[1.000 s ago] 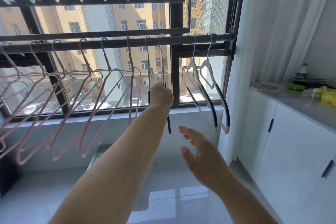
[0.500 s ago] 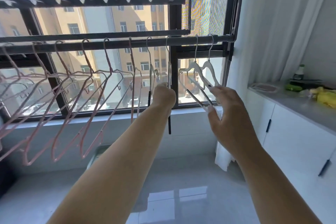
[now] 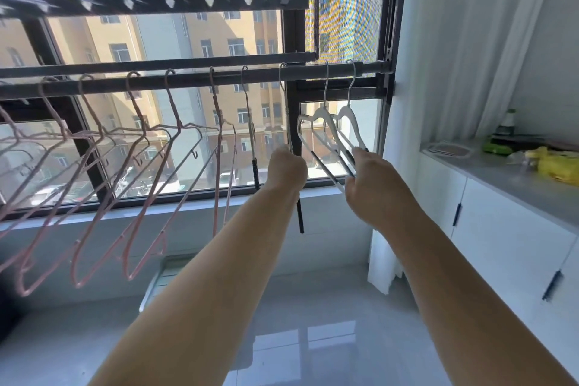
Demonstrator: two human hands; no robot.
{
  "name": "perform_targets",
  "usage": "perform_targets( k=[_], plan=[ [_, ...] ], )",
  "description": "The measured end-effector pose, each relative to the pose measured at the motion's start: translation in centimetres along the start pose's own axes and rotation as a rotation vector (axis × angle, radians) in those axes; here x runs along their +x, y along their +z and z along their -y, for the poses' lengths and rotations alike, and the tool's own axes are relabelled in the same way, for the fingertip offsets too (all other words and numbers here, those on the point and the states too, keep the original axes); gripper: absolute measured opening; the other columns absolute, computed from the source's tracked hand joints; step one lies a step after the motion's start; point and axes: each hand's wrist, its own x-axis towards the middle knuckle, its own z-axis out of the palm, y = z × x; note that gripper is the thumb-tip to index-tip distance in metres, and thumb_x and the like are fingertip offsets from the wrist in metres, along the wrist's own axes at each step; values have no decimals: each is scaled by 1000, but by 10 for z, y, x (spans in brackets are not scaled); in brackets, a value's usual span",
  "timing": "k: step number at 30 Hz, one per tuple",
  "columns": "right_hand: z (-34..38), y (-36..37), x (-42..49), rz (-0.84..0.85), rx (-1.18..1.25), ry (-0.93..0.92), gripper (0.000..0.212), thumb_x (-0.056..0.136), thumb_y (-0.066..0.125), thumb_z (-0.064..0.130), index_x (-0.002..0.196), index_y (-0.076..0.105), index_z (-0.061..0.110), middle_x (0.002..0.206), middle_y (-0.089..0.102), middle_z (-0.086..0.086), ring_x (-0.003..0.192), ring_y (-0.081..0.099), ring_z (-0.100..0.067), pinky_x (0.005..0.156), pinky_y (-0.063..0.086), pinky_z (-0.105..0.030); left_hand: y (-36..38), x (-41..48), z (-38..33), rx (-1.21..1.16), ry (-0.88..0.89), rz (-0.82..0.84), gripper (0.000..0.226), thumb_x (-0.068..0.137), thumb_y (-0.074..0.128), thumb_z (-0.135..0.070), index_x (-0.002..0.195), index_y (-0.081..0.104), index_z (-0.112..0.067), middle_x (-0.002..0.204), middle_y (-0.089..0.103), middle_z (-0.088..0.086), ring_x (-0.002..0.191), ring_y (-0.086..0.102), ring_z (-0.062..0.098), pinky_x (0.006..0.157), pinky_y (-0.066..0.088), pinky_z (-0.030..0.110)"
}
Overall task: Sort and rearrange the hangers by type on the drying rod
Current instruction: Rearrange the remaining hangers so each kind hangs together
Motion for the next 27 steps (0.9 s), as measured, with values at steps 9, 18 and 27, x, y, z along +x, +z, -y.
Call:
perform_targets(
  k=[9,18,27],
  plan=[
    [-2,17,25,223,198,167,44,92,41,21,133,36,5,114,59,-16,100,57,-28,76,38,-29,-8,-23,19,-41,183,17,68,91,52,-18,146,12,-22,152,23,5,137,27,20,105,26,30],
    [10,40,20,27,387,119,16,97,33,17,91,47,11,67,45,2,67,43,-18,54,29,-26,-12,-42,41,-12,226,24,64,88,58,-26,143,25,-22,145,36,-1,126,42,13,98,33,24],
    [13,47,21,19,440,104,25,97,34,16,103,52,-1,67,48,1,59,44,-7,50,30,-20,-12,-42,43,-21,225,10,60,88,58,-27,140,29,-25,140,41,1,123,45,14,99,35,28]
  ],
)
